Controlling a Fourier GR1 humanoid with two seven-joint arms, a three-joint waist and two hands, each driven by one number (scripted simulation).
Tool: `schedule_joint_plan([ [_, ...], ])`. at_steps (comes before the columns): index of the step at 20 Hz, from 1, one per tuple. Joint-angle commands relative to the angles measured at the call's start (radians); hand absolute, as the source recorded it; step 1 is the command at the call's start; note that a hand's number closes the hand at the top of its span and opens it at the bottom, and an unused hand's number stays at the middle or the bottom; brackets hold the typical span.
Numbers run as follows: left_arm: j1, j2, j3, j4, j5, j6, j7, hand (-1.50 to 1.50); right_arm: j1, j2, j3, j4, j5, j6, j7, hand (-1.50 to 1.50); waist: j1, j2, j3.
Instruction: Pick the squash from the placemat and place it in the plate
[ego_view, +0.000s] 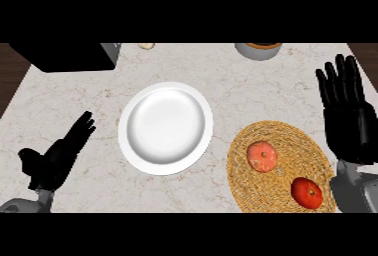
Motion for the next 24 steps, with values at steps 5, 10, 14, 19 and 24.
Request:
schedule_joint_plan([
  [5,-0.037,-0.104,-0.001,-0.026,-0.119,0.291,0.162,0.0,0.11,0.014,0.096,-0.086,0.04,-0.021,0.132,1.5,0.019,-0.019,-0.028],
  [10,-0.009,-0.073,0.021,0.013,-0.086,0.238,0.133,0.0,0.156,-0.422,0.098,0.089,0.599,-0.097,0.055,1.5,-0.002,-0.01,-0.05],
  [14,-0.041,-0.125,0.007,0.012,-0.103,0.301,0.188,0.0,0.303,0.03,0.088,0.091,0.392,-0.336,-0.089,1.5,-0.012,-0.014,-0.022],
  [19,-0.021,-0.183,-0.05,-0.024,-0.155,0.352,0.205,0.0,0.371,0.105,0.164,0.195,0.305,-0.1,-0.491,-1.5,0.022,-0.014,-0.025],
  [24,-0.01,-0.163,-0.043,-0.033,-0.169,0.333,0.214,0.0,0.324,-0.088,0.211,0.226,0.551,-0.154,-0.279,-1.5,0.03,-0.014,-0.03],
])
